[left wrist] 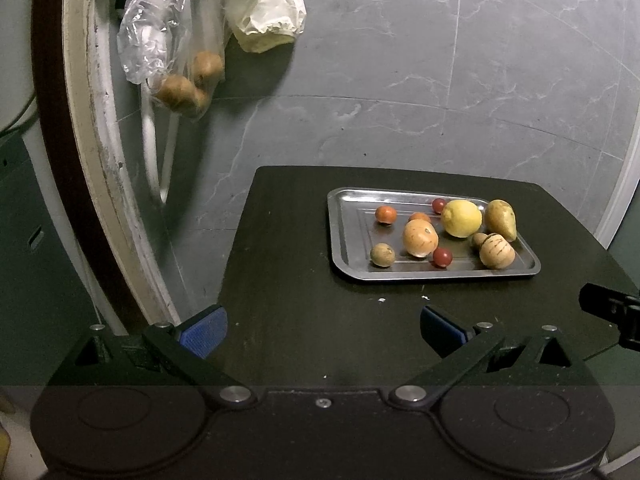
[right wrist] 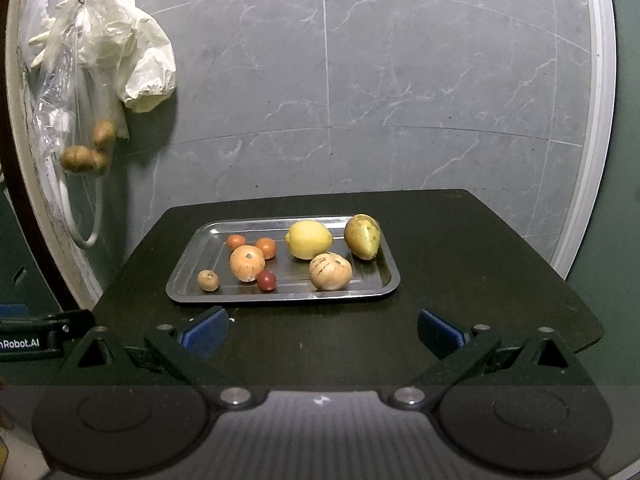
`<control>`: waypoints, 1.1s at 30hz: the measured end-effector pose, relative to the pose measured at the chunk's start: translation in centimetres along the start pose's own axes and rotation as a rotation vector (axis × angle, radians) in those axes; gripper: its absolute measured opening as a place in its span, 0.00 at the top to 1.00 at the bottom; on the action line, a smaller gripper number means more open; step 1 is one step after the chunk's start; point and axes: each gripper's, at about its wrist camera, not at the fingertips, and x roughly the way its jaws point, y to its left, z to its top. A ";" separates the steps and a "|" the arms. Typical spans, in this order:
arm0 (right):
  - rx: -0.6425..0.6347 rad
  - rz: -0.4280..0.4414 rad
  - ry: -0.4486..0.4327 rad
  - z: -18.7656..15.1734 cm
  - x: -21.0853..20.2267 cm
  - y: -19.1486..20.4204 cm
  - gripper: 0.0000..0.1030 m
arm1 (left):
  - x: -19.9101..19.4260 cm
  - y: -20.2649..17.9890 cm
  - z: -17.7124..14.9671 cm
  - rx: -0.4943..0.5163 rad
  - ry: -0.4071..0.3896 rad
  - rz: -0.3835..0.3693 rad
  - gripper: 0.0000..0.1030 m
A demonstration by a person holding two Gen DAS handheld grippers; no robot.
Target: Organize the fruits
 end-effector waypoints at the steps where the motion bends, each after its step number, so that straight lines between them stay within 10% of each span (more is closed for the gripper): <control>1: 0.000 0.000 0.000 0.0 0.0 0.0 0.00 | 0.0 0.0 0.0 0.000 0.000 0.000 0.01; 33: 0.002 -0.002 0.001 0.0 0.0 -0.1 0.00 | 0.2 0.1 0.0 0.001 0.001 0.000 0.01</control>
